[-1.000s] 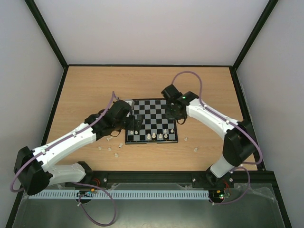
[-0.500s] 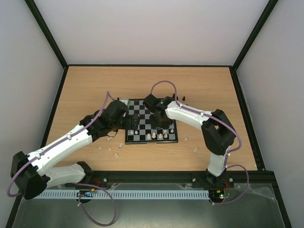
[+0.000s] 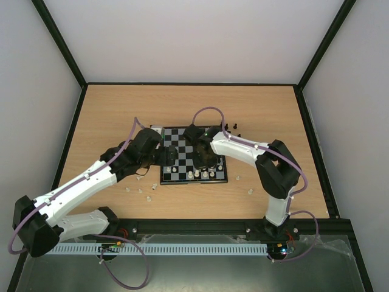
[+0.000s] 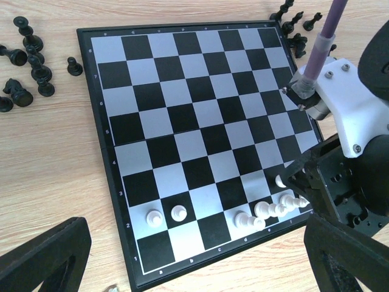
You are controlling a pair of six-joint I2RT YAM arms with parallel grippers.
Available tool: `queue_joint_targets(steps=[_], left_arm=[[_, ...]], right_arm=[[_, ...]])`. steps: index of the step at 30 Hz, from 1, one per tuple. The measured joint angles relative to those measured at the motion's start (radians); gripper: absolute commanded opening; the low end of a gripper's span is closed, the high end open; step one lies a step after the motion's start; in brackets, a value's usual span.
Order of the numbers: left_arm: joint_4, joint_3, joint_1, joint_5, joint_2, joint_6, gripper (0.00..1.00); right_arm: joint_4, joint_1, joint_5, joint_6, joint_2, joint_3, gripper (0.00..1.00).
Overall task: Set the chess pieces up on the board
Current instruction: Place the chess piece on the chessboard, then pick up the chess piece at the center of the board.
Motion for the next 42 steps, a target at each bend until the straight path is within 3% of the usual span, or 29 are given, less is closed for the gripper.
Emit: queue_joint_targets(steps=[21,34,39,42], left_arm=[[0.0,-0.011,0.015,0.0,-0.002,0.0,0.99],[0.0,-0.017,0.026,0.004,-0.022,0.001,0.99],[0.0,-0.017,0.03,0.005,-0.033,0.002,0.99],[0.001,-0.017,0.03,0.01,-0.033,0.008,0.99]], right_arm=[[0.008,0.001,-0.004,0.002,0.021,-0.014,0.1],[-0.002,0.001,0.031,0.008,0.002,0.013,0.46],[-0.009,0.001,0.064,0.039,-0.126,-0.004,0.6],[-0.011,0.001,0.084,0.082,-0.252,-0.069,0.63]])
